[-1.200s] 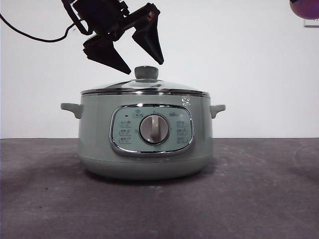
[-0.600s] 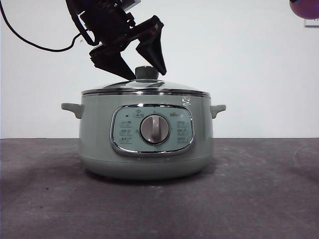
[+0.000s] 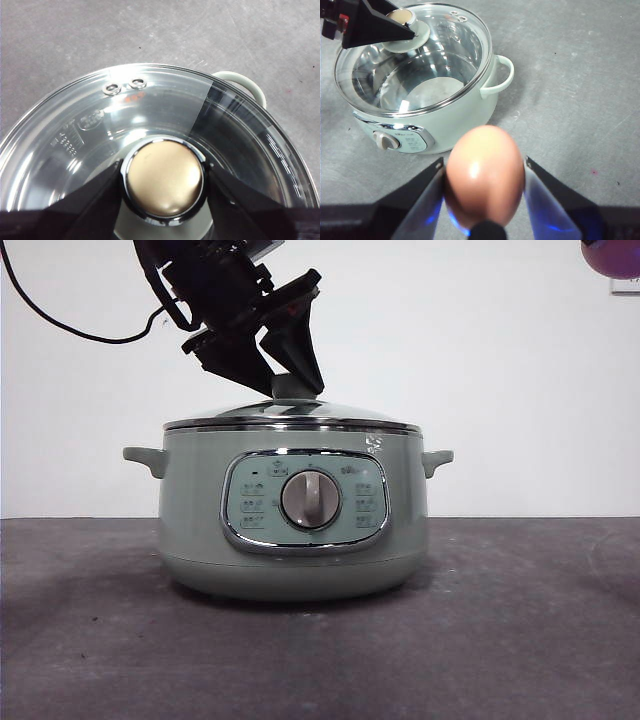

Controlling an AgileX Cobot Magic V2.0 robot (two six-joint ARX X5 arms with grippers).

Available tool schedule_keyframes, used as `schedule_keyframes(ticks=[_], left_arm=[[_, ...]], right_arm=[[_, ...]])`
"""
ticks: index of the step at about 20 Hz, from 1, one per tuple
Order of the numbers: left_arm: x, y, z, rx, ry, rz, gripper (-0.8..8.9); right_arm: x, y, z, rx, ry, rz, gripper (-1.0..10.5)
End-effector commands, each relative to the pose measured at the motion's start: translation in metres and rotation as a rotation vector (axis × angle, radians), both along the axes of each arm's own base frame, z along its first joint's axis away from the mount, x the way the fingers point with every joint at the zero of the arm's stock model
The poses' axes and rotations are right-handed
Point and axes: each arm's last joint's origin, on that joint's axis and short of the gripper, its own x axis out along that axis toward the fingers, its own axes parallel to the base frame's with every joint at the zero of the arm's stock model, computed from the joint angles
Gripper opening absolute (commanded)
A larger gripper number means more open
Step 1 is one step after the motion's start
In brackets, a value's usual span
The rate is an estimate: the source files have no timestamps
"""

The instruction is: Pick up the egg,open the lid,put the egg in the pot,close the lid

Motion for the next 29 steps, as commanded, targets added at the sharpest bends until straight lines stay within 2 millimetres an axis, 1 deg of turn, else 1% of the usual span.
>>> schedule_keyframes(ticks=[1,6,8,10,13,15,19,21,23,24,27,29], left_arm=[[-0.006,0.002,0.013,-0.02,-0.035,-0.003,-0.08],[-0.026,0.015,0.047,-0.064,-0.114,0.002,-0.08],[-0.04,0.023,0.065,-0.083,-0.149,0.003,-0.08],[-0.059,0.035,0.084,-0.088,-0.183,0.022,-0.08],[-0.095,0.057,0.113,-0.098,-0.234,0.049,-0.08],[-0.122,0.072,0.13,-0.117,-0.267,0.051,-0.08],[-0.17,0.101,0.147,-0.107,-0.301,0.098,-0.08],[-0.19,0.113,0.152,-0.114,-0.311,0.101,-0.08],[-0.209,0.124,0.157,-0.139,-0.325,0.115,-0.08],[-0.213,0.127,0.158,-0.142,-0.33,0.118,-0.08],[-0.226,0.134,0.159,-0.152,-0.338,0.13,-0.08],[-0.229,0.136,0.158,-0.158,-0.321,0.137,-0.08]], right_arm=[[0.001,0.0,0.0,0.01,-0.002,-0.002,-0.2],[0.007,0.004,-0.002,0.022,0.016,0.023,-0.2],[0.015,0.008,-0.003,0.036,0.011,0.042,-0.2],[0.026,0.014,-0.003,0.046,-0.014,0.052,-0.2],[0.048,0.033,-0.002,0.062,-0.015,0.113,-0.2],[0.07,0.051,0.001,0.055,0.002,0.145,-0.2],[0.117,0.096,0.001,0.015,0.032,0.224,-0.2],[0.143,0.118,-0.006,-0.01,0.053,0.253,-0.2],[0.17,0.143,-0.022,-0.042,0.082,0.281,-0.2],[0.177,0.148,-0.027,-0.051,0.091,0.285,-0.2],[0.203,0.17,-0.055,-0.078,0.112,0.304,-0.2],[0.213,0.18,-0.073,-0.099,0.105,0.32,-0.2]])
